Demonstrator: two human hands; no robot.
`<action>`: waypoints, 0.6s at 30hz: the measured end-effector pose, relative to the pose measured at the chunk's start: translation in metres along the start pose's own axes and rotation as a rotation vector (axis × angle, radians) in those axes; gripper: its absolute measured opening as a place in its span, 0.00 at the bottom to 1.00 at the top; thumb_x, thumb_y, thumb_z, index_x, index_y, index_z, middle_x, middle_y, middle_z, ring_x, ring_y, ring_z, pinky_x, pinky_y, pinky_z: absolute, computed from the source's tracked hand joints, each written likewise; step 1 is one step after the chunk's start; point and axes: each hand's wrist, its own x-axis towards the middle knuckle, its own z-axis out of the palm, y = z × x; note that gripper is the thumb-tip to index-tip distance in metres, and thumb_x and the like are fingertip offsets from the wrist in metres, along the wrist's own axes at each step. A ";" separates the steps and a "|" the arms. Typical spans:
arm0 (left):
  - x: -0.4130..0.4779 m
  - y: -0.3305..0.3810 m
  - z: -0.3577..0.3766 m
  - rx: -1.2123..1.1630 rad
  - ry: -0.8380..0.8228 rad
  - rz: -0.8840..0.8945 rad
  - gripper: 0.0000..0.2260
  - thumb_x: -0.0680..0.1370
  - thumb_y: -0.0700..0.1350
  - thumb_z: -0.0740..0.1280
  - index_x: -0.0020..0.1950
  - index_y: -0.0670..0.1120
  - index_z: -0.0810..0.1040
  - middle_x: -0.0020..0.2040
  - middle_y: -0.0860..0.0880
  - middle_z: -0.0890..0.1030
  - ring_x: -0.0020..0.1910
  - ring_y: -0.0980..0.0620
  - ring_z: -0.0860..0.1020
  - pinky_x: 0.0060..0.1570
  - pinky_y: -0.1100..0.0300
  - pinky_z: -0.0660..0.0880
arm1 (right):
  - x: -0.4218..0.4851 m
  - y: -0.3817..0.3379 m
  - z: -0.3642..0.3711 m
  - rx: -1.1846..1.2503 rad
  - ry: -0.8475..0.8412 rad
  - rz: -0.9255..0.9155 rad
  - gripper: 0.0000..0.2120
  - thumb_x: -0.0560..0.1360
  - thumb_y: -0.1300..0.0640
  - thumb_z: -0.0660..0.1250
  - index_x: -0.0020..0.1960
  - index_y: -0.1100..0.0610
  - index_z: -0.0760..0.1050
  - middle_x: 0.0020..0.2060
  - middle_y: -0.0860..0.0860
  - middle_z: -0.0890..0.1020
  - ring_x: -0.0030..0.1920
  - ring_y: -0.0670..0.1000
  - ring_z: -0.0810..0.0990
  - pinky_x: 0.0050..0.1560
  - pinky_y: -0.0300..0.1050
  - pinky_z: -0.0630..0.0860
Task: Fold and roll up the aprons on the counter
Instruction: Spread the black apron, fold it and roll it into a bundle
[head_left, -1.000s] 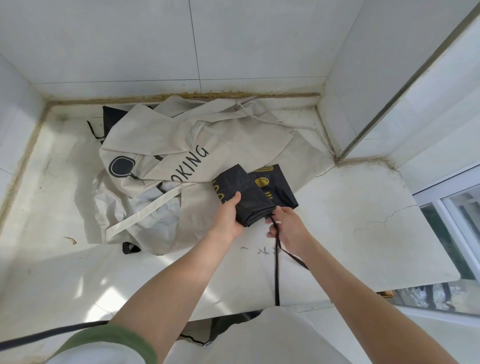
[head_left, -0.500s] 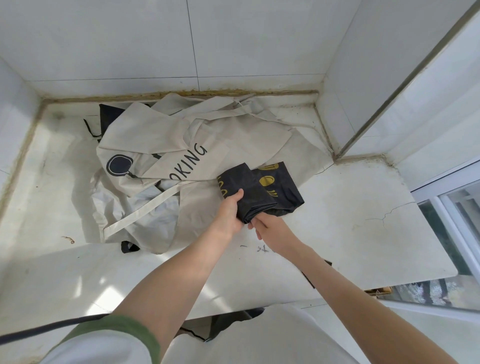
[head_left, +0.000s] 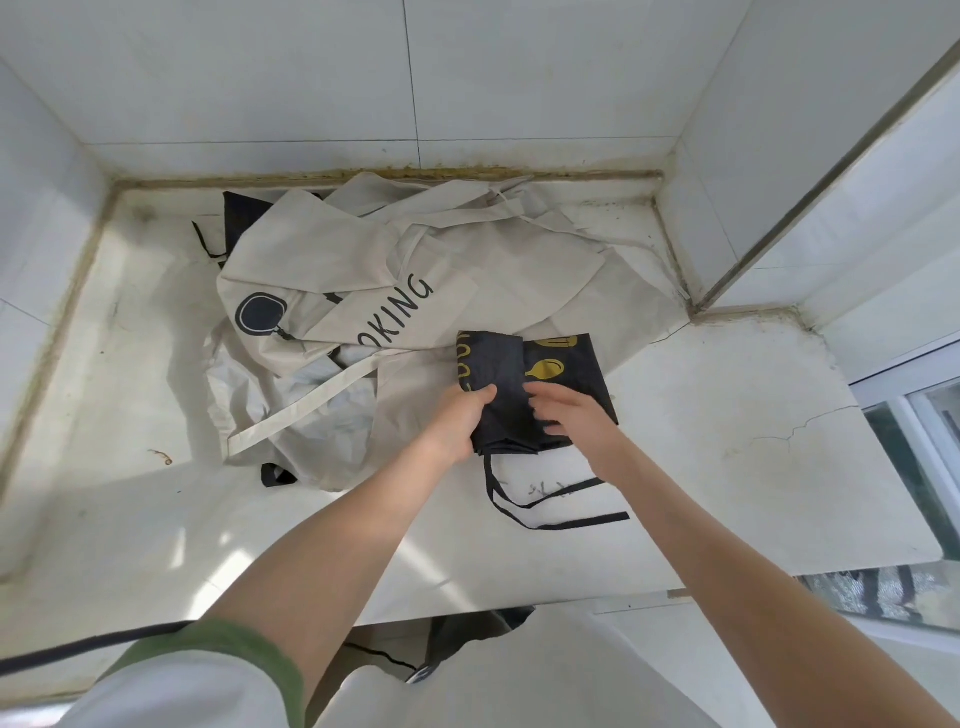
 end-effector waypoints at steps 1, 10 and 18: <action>-0.002 -0.001 0.002 0.029 -0.005 0.015 0.12 0.81 0.41 0.62 0.63 0.40 0.76 0.59 0.40 0.80 0.53 0.43 0.80 0.47 0.54 0.79 | 0.003 0.000 0.004 0.056 -0.045 0.043 0.17 0.80 0.58 0.60 0.69 0.51 0.71 0.63 0.53 0.75 0.65 0.54 0.73 0.67 0.48 0.70; -0.025 0.010 0.021 0.084 -0.298 -0.079 0.28 0.81 0.62 0.41 0.65 0.51 0.73 0.59 0.50 0.77 0.60 0.50 0.74 0.61 0.54 0.71 | 0.009 -0.004 0.020 0.475 -0.115 0.100 0.21 0.77 0.47 0.65 0.68 0.51 0.70 0.59 0.53 0.80 0.57 0.53 0.80 0.52 0.51 0.79; -0.014 -0.001 0.015 0.170 -0.057 0.113 0.12 0.79 0.43 0.67 0.60 0.42 0.71 0.57 0.43 0.79 0.50 0.49 0.79 0.48 0.58 0.78 | -0.002 0.004 0.010 0.710 -0.065 0.127 0.16 0.80 0.58 0.61 0.66 0.61 0.72 0.58 0.59 0.81 0.56 0.59 0.81 0.47 0.54 0.81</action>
